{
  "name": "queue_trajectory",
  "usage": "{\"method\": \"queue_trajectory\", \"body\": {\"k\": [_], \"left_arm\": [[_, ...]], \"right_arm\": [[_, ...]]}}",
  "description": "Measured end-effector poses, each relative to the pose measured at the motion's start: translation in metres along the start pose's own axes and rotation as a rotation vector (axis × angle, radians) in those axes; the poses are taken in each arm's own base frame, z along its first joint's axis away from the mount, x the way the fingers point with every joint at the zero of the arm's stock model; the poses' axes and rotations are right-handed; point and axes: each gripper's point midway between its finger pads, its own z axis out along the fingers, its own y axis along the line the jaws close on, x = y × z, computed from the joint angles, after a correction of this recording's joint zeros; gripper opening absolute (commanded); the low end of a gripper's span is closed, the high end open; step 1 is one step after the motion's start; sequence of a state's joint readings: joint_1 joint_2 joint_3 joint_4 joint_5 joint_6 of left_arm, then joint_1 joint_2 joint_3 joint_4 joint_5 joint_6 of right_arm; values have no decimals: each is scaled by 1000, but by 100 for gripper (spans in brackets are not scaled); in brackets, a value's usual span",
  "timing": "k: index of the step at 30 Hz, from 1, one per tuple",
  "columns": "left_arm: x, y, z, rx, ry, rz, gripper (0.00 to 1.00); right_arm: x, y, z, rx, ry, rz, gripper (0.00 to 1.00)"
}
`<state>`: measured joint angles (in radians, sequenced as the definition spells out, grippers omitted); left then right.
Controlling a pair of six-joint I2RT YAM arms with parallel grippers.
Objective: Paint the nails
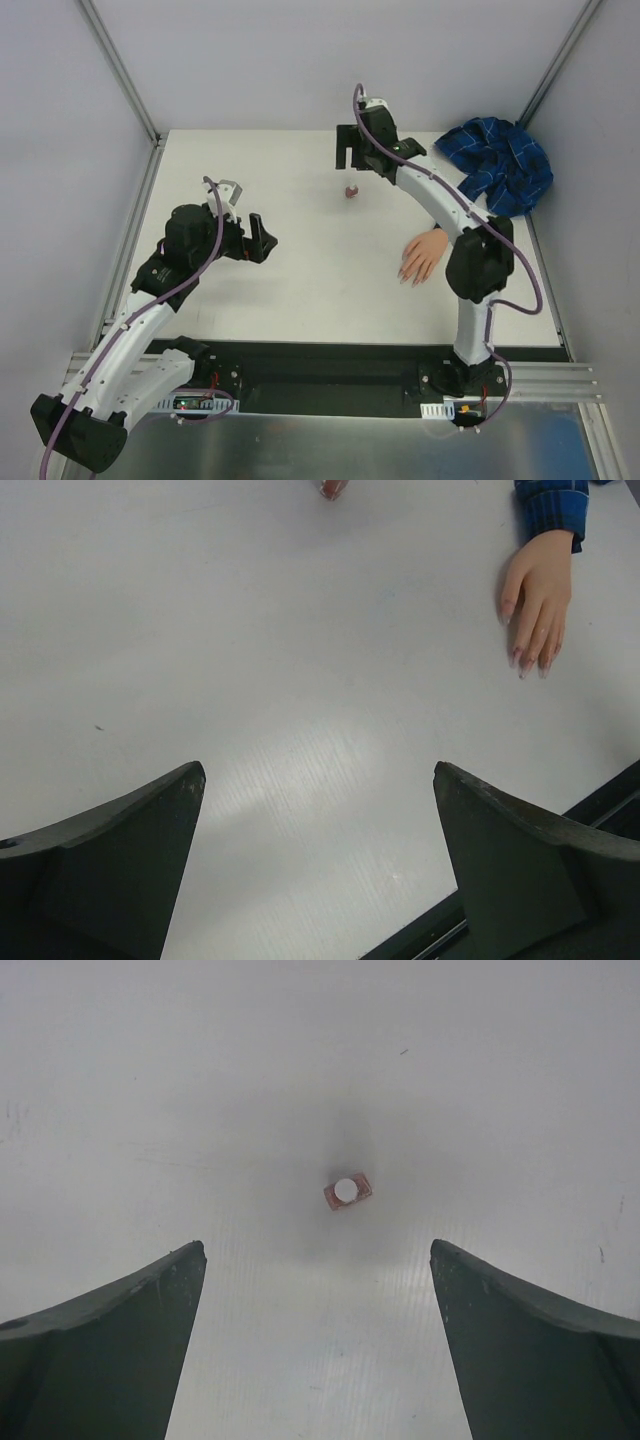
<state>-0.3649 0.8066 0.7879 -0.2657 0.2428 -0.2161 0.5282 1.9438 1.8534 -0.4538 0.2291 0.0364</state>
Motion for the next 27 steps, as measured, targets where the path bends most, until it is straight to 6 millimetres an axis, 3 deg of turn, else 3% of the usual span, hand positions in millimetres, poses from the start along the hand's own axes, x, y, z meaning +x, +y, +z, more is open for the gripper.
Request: {"method": "queue_trajectory", "body": {"k": [5, 8, 10, 14, 27], "left_arm": [[2, -5, 0, 23, 7, 3, 96], [3, -8, 0, 32, 10, 6, 96], [3, -10, 0, 42, 14, 7, 96], [6, -14, 2, 61, 27, 8, 96], [7, -15, 2, 67, 32, 8, 96]], "right_arm": [[17, 14, 50, 33, 44, -40, 81], [38, 12, 69, 58, 93, -66, 68], [53, 8, 79, 73, 129, -79, 66], [68, 2, 90, 90, 168, -84, 58], [81, -23, 109, 129, 208, -45, 52]]}}
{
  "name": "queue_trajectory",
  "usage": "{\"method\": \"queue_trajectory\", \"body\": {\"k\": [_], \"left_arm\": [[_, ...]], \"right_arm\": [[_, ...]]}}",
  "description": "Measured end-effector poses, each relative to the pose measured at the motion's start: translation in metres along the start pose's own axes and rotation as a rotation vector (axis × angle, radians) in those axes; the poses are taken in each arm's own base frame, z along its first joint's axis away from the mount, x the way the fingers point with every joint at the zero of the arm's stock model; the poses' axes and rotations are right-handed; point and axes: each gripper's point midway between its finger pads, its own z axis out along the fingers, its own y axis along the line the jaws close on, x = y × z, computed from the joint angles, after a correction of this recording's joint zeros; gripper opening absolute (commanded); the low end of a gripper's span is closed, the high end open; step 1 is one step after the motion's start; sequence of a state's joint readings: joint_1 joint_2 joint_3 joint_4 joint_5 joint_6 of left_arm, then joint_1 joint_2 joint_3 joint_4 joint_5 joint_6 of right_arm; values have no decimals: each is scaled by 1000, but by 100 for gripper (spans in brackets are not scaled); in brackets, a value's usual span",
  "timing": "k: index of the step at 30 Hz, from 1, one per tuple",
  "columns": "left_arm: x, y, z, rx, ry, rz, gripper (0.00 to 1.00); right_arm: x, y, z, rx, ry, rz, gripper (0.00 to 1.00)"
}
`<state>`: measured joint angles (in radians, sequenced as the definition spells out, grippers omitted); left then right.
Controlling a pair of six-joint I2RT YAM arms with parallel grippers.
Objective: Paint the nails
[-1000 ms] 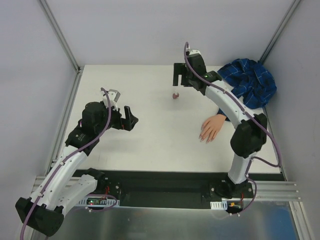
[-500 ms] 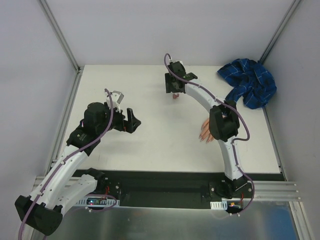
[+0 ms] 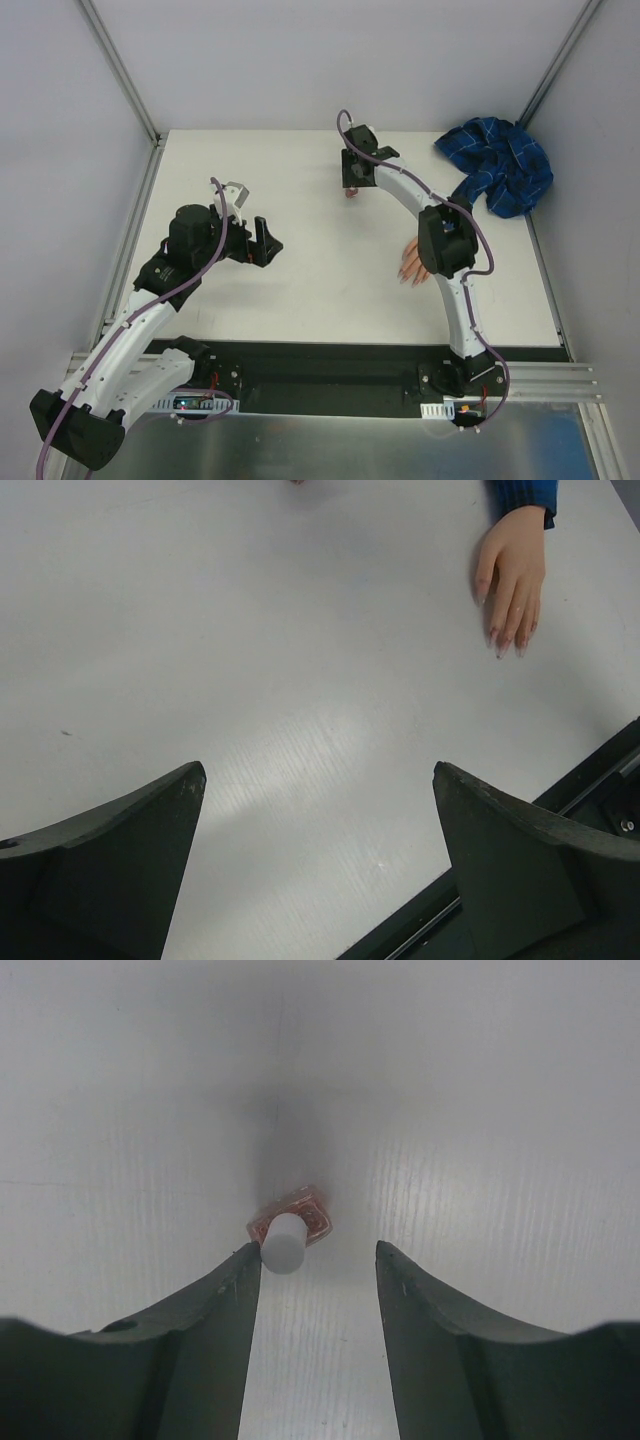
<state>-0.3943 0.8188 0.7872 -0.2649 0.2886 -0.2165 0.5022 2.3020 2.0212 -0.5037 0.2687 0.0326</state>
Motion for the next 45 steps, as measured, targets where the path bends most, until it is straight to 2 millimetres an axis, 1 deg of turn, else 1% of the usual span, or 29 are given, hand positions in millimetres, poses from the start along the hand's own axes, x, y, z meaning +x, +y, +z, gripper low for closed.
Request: {"method": "queue_trajectory", "body": {"k": [1, 3, 6, 7, 12, 13, 15, 16, 18, 21, 22, 27, 29, 31, 34, 36, 38, 39, 40, 42, 43, 45], "left_arm": [[0, 0, 0, 1, 0, 0, 96], [1, -2, 0, 14, 3, 0, 96], [1, -4, 0, 25, 6, 0, 96], [1, -4, 0, 25, 6, 0, 96], [1, -5, 0, 26, 7, 0, 96], [1, -5, 0, 26, 7, 0, 96], [1, -5, 0, 26, 7, 0, 96], [1, -5, 0, 27, 7, 0, 96], [1, -5, 0, 28, 7, 0, 96], [2, -7, -1, 37, 9, 0, 96], [2, -7, -1, 42, 11, 0, 96], [3, -10, 1, 59, 18, -2, 97], [3, -12, 3, 76, 22, -4, 97], [3, -16, 4, 99, 29, -7, 96], [3, -25, 5, 149, 42, -16, 91], [-3, -34, 4, 195, 26, -17, 86], [-11, -44, 3, 252, -4, -8, 81], [-16, -49, 3, 280, -22, -2, 77], [-24, -57, 2, 322, -54, 15, 76], [-33, -69, 3, 391, -108, 54, 76], [-37, -74, 5, 419, -135, 78, 76], [-35, -84, 12, 472, -159, 124, 77]], "right_arm": [[2, 0, 2, 0, 5, -1, 50], [5, 0, 6, 0, 14, -10, 49], [7, 2, 11, -4, 21, -20, 41], [7, 3, 12, -7, 21, -22, 40], [0, 7, 13, -19, 6, -20, 39], [-2, 7, 12, -21, 3, -19, 34], [-5, 9, 13, -26, -6, -20, 29], [-8, 10, 13, -28, -10, -18, 23], [-9, 11, 14, -29, -12, -20, 19], [-9, 11, 14, -30, -12, -22, 7], [-9, 12, 14, -33, -11, -23, 1], [-7, 13, 13, -32, -7, -25, 1], [-5, 12, 11, -27, 1, -29, 1], [0, 11, 4, -19, 21, -39, 1], [10, 9, -19, -8, 64, -50, 1], [15, 9, -43, -10, 84, -43, 1], [18, 8, -76, -20, 89, -31, 1], [20, 6, -90, -23, 90, -27, 1], [22, 5, -112, -33, 92, -18, 1], [24, 5, -145, -64, 79, 8, 1], [27, 4, -162, -84, 79, 22, 1], [33, 5, -190, -130, 80, 47, 1]]}}
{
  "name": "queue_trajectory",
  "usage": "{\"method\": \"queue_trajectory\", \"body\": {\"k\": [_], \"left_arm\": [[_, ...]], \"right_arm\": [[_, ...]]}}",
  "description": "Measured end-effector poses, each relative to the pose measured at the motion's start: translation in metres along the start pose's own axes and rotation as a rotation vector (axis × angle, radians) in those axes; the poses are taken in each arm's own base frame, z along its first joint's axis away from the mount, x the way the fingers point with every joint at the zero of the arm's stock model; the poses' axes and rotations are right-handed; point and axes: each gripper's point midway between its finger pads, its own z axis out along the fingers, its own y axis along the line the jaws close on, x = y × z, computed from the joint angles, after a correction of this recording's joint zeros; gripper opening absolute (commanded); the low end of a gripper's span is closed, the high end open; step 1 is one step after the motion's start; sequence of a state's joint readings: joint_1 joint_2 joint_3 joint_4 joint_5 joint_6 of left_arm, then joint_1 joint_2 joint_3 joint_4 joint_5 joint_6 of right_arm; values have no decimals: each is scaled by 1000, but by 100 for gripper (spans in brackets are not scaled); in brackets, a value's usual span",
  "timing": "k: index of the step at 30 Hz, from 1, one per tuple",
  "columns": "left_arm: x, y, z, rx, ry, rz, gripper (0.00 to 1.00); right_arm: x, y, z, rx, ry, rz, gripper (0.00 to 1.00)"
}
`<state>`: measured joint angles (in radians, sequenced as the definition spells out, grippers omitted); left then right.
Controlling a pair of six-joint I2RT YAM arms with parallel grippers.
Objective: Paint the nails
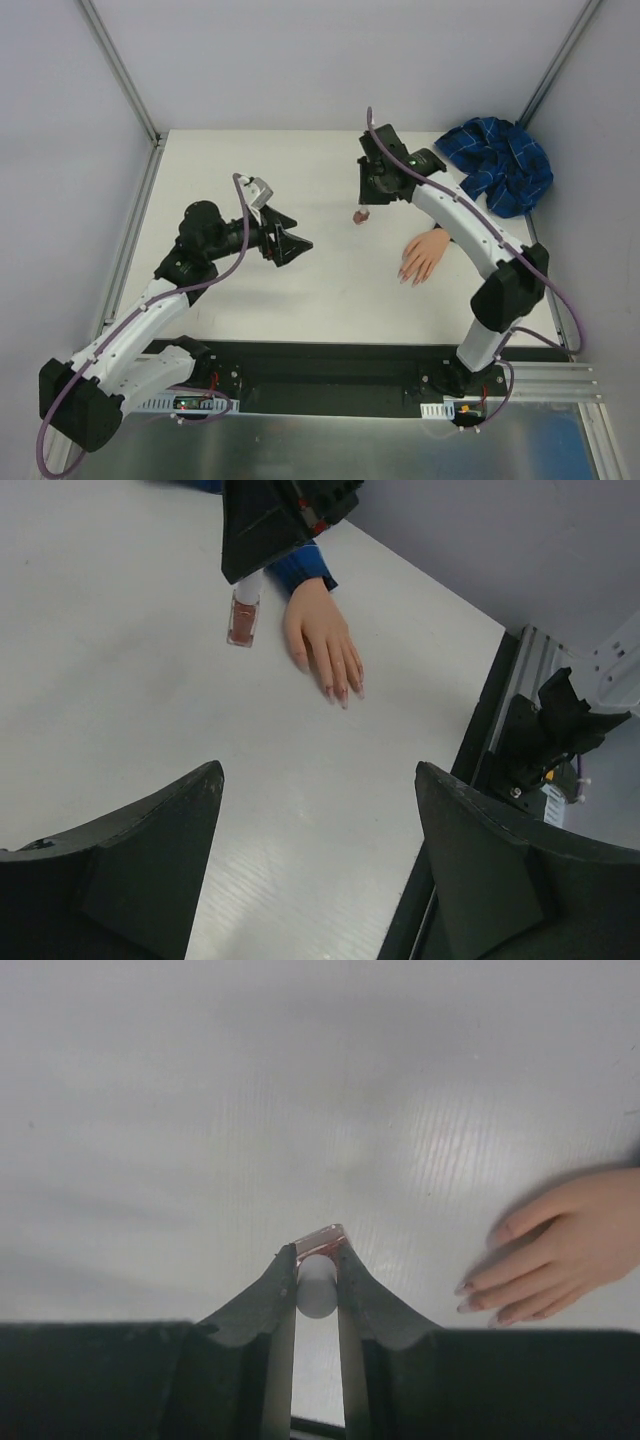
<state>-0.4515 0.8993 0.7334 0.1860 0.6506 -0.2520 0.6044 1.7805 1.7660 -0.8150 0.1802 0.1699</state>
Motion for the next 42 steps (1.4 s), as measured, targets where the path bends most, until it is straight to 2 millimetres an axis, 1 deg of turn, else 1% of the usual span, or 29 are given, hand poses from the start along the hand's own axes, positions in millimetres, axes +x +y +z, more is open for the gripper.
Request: {"method": "queue_trajectory", "body": {"k": [2, 3, 4, 5, 7, 8, 11, 15, 19, 24, 30, 32, 37, 42], "left_arm": [[7, -2, 13, 36, 13, 33, 76], [11, -3, 18, 50, 21, 45, 75], [15, -3, 25, 63, 33, 66, 72], [21, -4, 31, 78, 48, 86, 72], [31, -8, 41, 110, 69, 133, 70], [34, -9, 43, 122, 72, 153, 67], [43, -13, 46, 152, 46, 220, 66], [54, -13, 46, 165, 37, 261, 66], [52, -18, 48, 183, 21, 307, 64], [53, -21, 49, 190, 19, 345, 58], [55, -21, 50, 183, 20, 374, 52], [57, -21, 51, 185, 25, 380, 47], [57, -19, 51, 172, 28, 392, 45], [57, -18, 51, 169, 28, 398, 43]], "right_arm": [[10, 5, -24, -45, 3, 16, 1], [16, 8, -33, -65, 3, 21, 1], [20, 11, -41, -82, 5, 21, 1], [28, 18, -49, -106, 12, 17, 1], [40, 29, -61, -138, 25, 6, 1], [44, 34, -66, -154, 32, 1, 1], [61, 48, -76, -189, 55, 2, 1], [71, 58, -83, -201, 61, 30, 1], [75, 71, -88, -215, 45, 64, 1], [77, 83, -92, -229, 33, 97, 1], [74, 87, -95, -232, 12, 128, 1], [72, 87, -98, -233, 1, 136, 1], [71, 89, -107, -251, -13, 147, 1], [71, 93, -111, -261, -14, 151, 1]]}}
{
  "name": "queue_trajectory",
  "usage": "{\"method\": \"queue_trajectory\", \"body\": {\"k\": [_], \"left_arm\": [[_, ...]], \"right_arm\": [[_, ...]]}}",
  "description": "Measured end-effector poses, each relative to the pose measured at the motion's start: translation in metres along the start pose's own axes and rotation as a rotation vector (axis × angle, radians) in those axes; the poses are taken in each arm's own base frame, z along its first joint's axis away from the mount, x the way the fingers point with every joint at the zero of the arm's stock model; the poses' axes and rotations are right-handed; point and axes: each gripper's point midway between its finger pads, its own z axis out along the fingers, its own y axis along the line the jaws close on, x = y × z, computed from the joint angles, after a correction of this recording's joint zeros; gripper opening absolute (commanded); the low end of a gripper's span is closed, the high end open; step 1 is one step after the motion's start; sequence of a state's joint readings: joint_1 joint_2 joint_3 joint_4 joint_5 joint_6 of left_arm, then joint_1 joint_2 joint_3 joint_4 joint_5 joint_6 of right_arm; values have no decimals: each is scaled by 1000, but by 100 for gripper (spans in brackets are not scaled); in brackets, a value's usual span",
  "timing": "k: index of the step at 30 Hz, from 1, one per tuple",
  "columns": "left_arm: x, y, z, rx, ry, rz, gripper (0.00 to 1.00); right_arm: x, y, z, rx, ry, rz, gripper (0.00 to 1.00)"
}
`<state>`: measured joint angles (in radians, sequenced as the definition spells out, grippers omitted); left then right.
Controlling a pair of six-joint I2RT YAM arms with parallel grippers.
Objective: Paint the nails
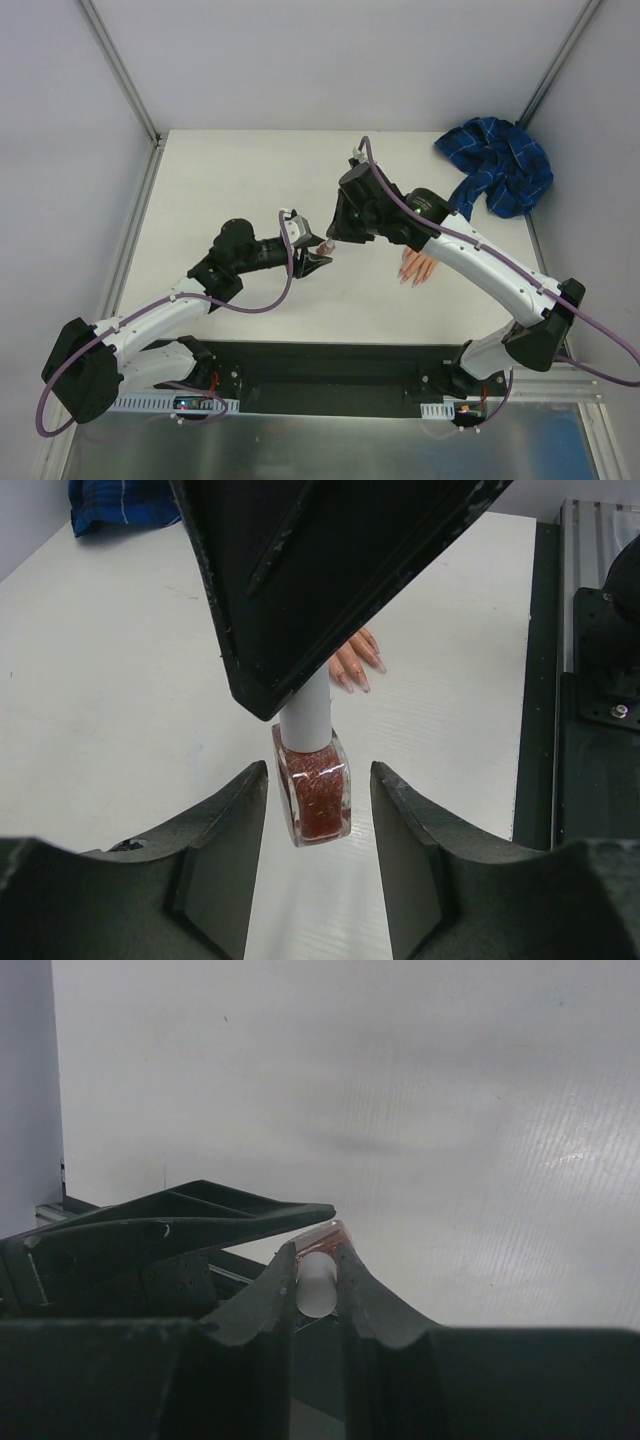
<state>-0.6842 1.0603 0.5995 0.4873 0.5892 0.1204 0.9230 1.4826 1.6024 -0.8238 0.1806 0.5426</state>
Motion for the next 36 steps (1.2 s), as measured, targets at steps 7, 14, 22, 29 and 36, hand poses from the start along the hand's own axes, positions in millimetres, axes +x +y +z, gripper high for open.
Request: {"method": "queue_trajectory", "body": {"k": [7, 14, 22, 29, 36], "left_arm": [[1, 1, 0, -10, 4, -1, 34], [-1, 1, -3, -20, 3, 2, 4], [-1, -3, -7, -16, 12, -15, 0], [-1, -16, -9, 36, 21, -100, 0], [-10, -29, -11, 85, 3, -169, 0]], "right_arm": [[1, 10, -5, -22, -3, 13, 1], [-1, 19, -11, -41, -19, 17, 1], [2, 22, -12, -43, -23, 4, 48], [-2, 24, -24, -102, -59, -96, 50], [12, 19, -35, -191, -71, -177, 54]]}}
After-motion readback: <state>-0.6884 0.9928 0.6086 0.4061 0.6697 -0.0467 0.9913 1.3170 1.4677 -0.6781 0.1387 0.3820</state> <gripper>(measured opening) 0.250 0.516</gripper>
